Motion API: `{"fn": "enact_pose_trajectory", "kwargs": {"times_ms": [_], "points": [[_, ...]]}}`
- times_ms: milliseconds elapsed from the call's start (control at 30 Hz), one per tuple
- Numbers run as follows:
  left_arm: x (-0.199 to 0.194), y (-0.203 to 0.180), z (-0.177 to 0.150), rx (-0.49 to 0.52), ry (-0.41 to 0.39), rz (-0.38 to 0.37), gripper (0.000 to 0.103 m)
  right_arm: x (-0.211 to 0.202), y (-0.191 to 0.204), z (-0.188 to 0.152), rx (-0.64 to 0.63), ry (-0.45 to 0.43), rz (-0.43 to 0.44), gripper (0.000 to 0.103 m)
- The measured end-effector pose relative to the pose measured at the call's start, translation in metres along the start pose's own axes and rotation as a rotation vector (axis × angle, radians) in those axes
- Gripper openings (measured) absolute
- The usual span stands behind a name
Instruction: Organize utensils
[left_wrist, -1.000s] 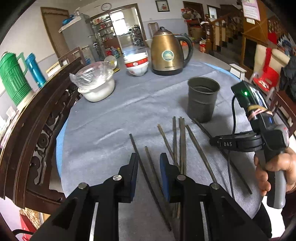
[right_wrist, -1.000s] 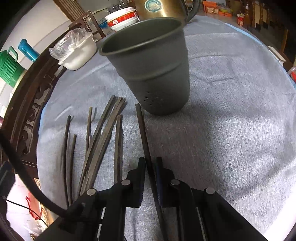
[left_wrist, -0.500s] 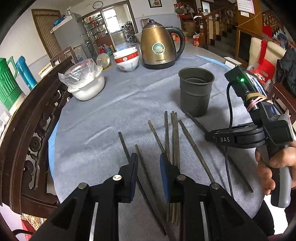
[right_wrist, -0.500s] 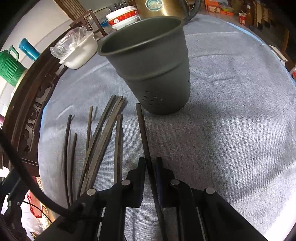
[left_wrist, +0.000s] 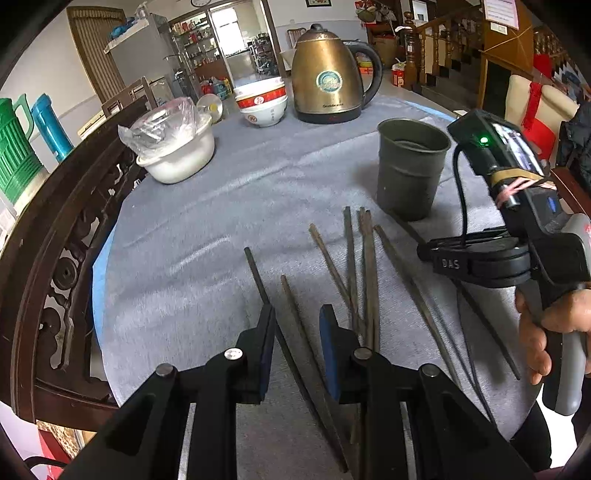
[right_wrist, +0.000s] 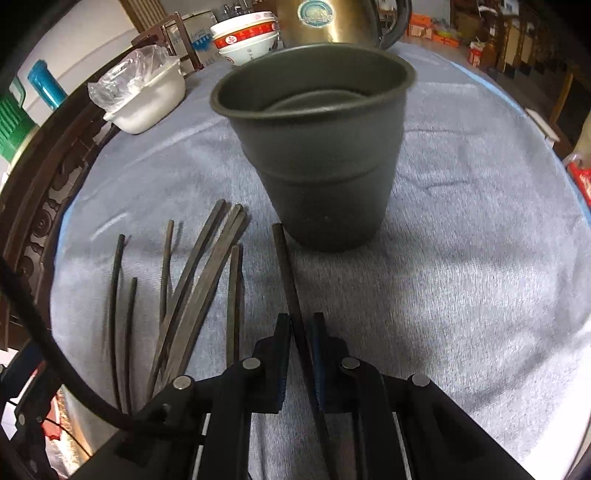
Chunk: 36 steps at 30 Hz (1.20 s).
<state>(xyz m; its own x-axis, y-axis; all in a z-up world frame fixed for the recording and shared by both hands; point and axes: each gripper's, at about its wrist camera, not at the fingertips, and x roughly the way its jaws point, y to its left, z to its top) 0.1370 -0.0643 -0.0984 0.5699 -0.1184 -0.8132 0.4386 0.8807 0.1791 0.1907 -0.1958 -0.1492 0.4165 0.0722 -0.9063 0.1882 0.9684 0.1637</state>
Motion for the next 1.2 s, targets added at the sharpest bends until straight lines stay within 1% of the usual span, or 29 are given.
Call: {"fn": "enact_pose_trajectory", "kwargs": {"times_ms": [67, 133, 267, 300, 400, 467, 533, 600, 667, 733, 767, 833, 867, 900, 933, 967, 1067, 1100, 1200], "points": [[0.008, 0.012, -0.001, -0.030, 0.017, -0.016, 0.039, 0.002, 0.005, 0.001, -0.018, -0.006, -0.012, 0.013], [0.017, 0.030, -0.002, -0.080, 0.042, -0.037, 0.040, 0.003, 0.004, 0.001, -0.019, -0.011, -0.008, 0.012], [0.048, 0.088, -0.007, -0.290, 0.147, -0.131, 0.040, 0.006, -0.004, 0.002, -0.017, -0.010, 0.022, 0.012], [0.055, 0.098, -0.008, -0.329, 0.170, -0.156, 0.040, 0.004, -0.007, 0.000, -0.014, -0.009, 0.028, 0.012], [0.074, 0.114, -0.009, -0.407, 0.228, -0.213, 0.039, 0.002, -0.013, -0.001, -0.014, -0.003, 0.046, 0.012], [0.081, 0.114, -0.007, -0.422, 0.241, -0.249, 0.039, 0.003, -0.014, 0.000, -0.017, 0.004, 0.055, 0.012], [0.091, 0.112, 0.002, -0.436, 0.259, -0.248, 0.039, 0.004, -0.017, 0.002, -0.009, 0.015, 0.069, 0.012], [0.101, 0.108, 0.013, -0.436, 0.274, -0.274, 0.039, 0.005, -0.019, 0.005, -0.008, 0.020, 0.081, 0.012], [0.109, 0.103, 0.020, -0.441, 0.304, -0.277, 0.039, 0.005, -0.020, 0.005, -0.005, 0.019, 0.088, 0.012], [0.115, 0.100, 0.026, -0.416, 0.321, -0.276, 0.040, 0.005, -0.020, 0.005, -0.013, 0.020, 0.092, 0.011], [0.122, 0.097, 0.028, -0.412, 0.346, -0.277, 0.039, 0.005, -0.022, 0.005, -0.012, 0.023, 0.099, 0.010], [0.123, 0.096, 0.032, -0.419, 0.334, -0.264, 0.039, 0.005, -0.025, 0.005, 0.000, 0.035, 0.135, 0.009], [0.125, 0.095, 0.035, -0.411, 0.340, -0.270, 0.034, 0.004, -0.027, 0.005, 0.009, 0.043, 0.174, 0.008], [0.127, 0.093, 0.037, -0.408, 0.339, -0.285, 0.026, 0.005, -0.030, 0.007, 0.013, 0.045, 0.193, 0.007], [0.129, 0.092, 0.037, -0.408, 0.346, -0.290, 0.009, 0.003, -0.031, 0.006, 0.016, 0.041, 0.209, 0.007], [0.131, 0.092, 0.037, -0.412, 0.349, -0.288, 0.008, -0.001, -0.031, 0.006, 0.015, 0.033, 0.224, 0.007], [0.124, 0.095, 0.037, -0.429, 0.311, -0.281, 0.007, -0.014, -0.034, 0.003, 0.009, 0.002, 0.266, 0.007], [0.119, 0.098, 0.036, -0.433, 0.299, -0.280, 0.007, -0.019, -0.035, 0.003, 0.005, -0.008, 0.272, 0.007], [0.087, 0.103, 0.037, -0.432, 0.227, -0.278, 0.007, -0.034, -0.035, -0.001, -0.008, -0.031, 0.299, 0.007]]}}
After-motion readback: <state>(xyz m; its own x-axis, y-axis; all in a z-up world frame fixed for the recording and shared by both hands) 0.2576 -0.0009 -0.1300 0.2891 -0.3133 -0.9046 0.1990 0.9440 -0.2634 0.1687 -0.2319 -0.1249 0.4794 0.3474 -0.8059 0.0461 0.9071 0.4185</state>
